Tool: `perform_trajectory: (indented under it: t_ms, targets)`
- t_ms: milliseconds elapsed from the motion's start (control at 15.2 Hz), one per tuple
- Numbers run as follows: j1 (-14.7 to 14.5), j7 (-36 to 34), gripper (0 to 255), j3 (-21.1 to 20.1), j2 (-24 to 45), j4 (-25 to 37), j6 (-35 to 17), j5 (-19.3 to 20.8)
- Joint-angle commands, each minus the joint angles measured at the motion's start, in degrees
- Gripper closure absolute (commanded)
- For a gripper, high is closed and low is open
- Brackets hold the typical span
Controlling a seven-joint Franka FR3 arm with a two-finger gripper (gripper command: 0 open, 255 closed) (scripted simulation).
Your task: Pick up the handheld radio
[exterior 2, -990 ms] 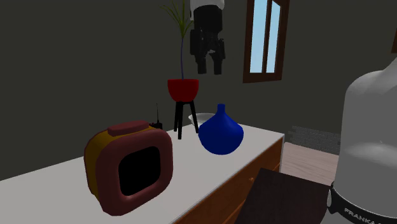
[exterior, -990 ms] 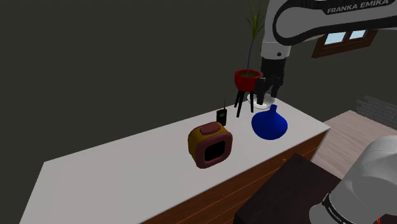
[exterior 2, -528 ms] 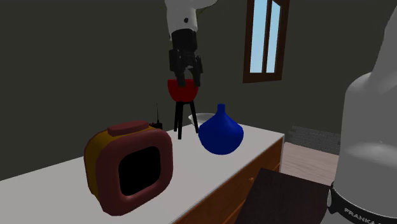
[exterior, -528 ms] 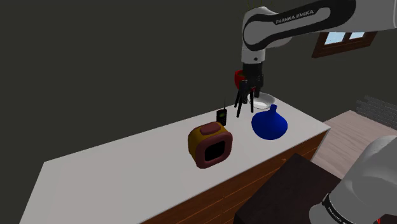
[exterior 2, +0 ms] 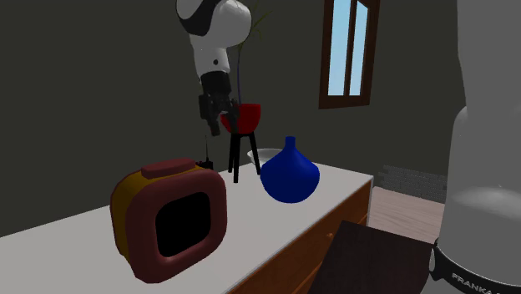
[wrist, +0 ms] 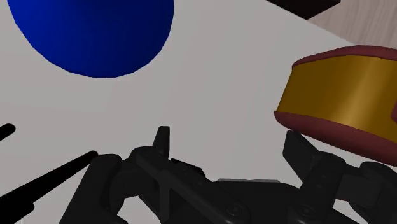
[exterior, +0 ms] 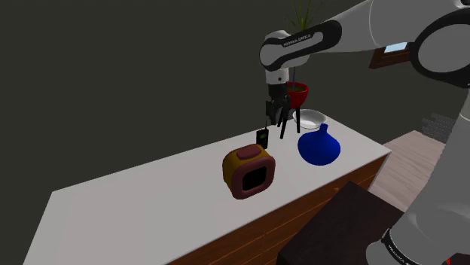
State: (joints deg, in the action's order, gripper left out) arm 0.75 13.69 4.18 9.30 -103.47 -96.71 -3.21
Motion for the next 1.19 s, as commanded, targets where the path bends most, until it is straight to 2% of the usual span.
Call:
perform_trajectory:
  t_ms: [0,462,1056,1122]
  targets:
    - [0.2,1.3,0,-0.1,5.5,5.4,1.4,-0.4]
    - [1.4,5.0,0,-1.0,26.3,28.8,9.0,-1.2]
    - [1.3,5.2,0,-1.0,28.0,25.6,4.2,-1.3]
    - [1.3,5.2,255,-1.0,28.0,25.7,4.2,-1.3]
